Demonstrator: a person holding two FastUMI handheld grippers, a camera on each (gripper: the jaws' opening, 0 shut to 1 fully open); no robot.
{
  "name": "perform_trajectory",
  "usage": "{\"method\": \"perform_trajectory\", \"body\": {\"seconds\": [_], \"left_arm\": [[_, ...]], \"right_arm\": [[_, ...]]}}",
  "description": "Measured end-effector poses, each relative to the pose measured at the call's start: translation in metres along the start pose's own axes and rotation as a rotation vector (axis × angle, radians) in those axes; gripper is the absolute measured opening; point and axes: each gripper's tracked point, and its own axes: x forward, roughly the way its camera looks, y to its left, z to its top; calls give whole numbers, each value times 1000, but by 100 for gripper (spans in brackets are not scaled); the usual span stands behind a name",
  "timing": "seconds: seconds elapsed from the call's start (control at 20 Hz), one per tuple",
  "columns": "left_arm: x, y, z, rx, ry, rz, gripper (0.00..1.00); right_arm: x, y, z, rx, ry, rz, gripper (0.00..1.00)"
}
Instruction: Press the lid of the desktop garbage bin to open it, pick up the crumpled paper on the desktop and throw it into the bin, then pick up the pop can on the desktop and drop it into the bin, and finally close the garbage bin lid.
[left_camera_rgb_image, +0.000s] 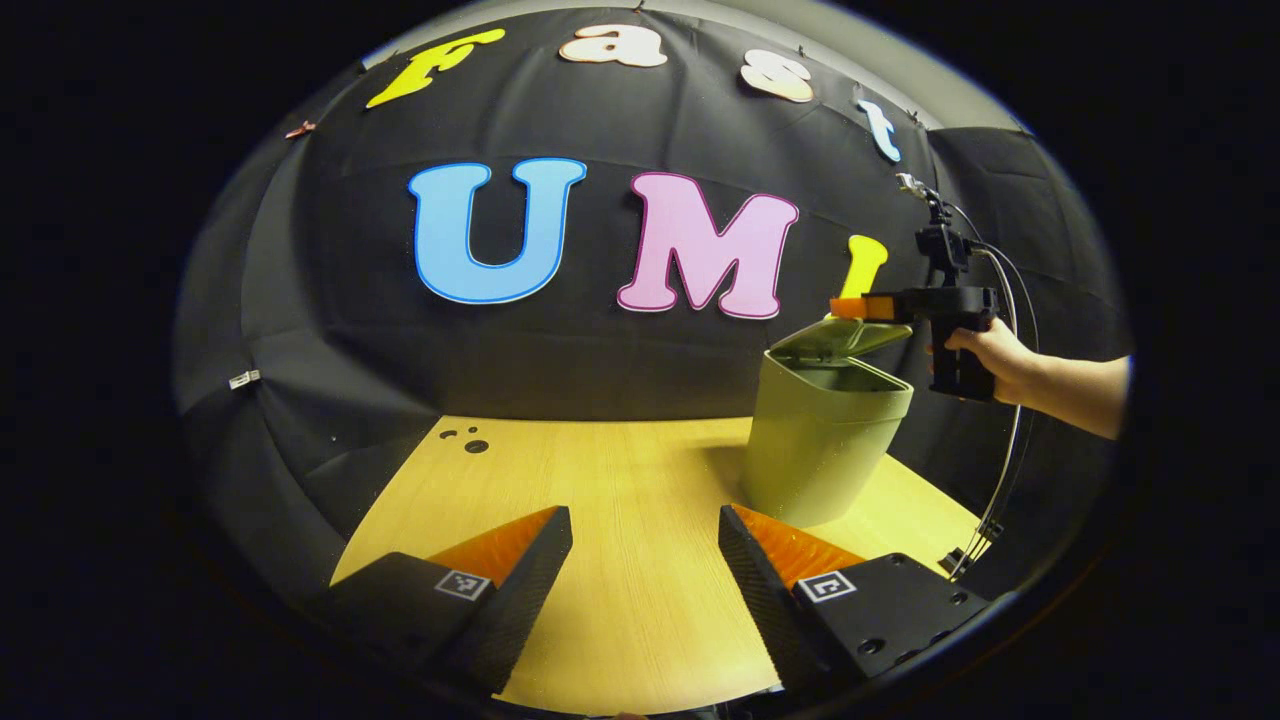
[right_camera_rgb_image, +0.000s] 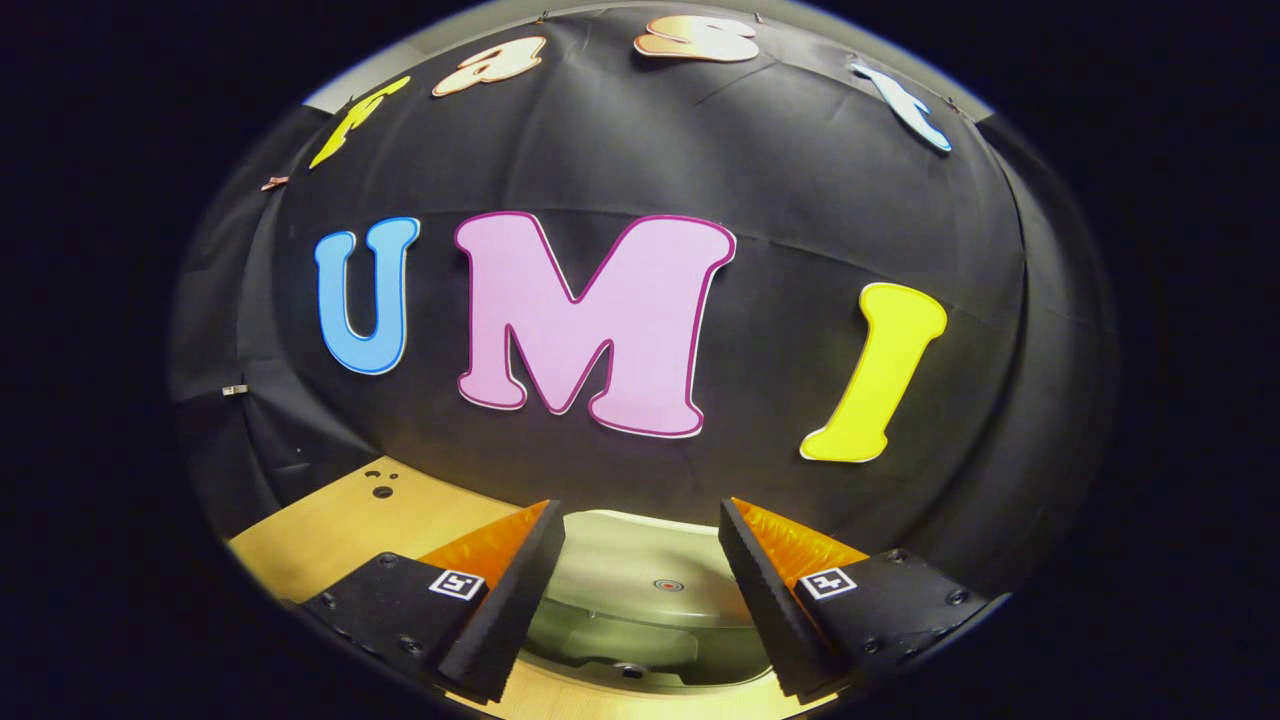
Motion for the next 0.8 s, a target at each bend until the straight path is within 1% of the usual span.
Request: {"method": "perform_trajectory", "body": {"seconds": [0.35,0.8], "left_arm": [[7,2,-2,-31,8,27,95],[18,-11,-4,-52,20,28,96]], "right_arm": [[3,5,-32,11,65,24,98],[1,14,-69,45,150,78,98]]}}
